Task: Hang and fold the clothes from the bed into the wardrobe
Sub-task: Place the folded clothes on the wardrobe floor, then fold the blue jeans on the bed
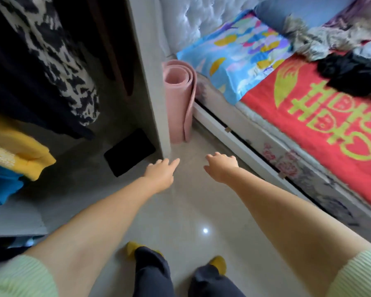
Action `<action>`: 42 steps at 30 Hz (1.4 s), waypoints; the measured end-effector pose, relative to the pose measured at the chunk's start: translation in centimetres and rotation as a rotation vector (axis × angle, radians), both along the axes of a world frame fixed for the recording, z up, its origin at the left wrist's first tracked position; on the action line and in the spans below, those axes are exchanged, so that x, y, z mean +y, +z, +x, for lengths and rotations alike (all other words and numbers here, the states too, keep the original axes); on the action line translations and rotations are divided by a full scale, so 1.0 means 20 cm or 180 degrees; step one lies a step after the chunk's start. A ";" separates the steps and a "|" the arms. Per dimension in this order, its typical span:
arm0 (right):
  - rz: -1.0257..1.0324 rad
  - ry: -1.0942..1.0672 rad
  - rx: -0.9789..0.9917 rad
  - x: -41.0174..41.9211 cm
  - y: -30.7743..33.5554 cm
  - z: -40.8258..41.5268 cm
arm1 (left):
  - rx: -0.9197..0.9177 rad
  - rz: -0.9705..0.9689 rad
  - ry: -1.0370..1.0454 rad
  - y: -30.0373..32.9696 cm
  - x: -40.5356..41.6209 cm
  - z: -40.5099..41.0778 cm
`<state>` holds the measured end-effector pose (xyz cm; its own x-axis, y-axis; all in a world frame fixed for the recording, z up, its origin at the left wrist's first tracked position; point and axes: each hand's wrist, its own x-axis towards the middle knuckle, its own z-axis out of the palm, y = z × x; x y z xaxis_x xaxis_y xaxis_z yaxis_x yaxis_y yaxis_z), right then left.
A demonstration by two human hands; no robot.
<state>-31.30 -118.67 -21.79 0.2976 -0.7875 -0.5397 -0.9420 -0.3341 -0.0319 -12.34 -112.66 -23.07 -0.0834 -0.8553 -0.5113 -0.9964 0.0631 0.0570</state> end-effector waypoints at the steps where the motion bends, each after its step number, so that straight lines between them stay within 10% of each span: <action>1: -0.0027 -0.0063 0.0009 0.01 0.03 -0.12 | -0.0026 -0.0010 -0.0104 0.03 -0.01 -0.11; 14: -0.0326 -0.1663 0.0083 0.10 0.31 -1.66 | 0.0465 -0.0464 -0.1469 0.39 -0.42 -1.62; 42: -0.0165 -0.3597 0.0271 -0.79 0.30 -3.17 | 0.0648 -0.0302 -0.2942 0.30 -1.92 -3.28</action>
<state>-94.66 -134.55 -15.76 -0.6342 -0.6037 -0.4830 -0.7032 0.7101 0.0357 -77.92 -151.04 -17.06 -0.8277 -0.4433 -0.3442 -0.5211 0.8347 0.1782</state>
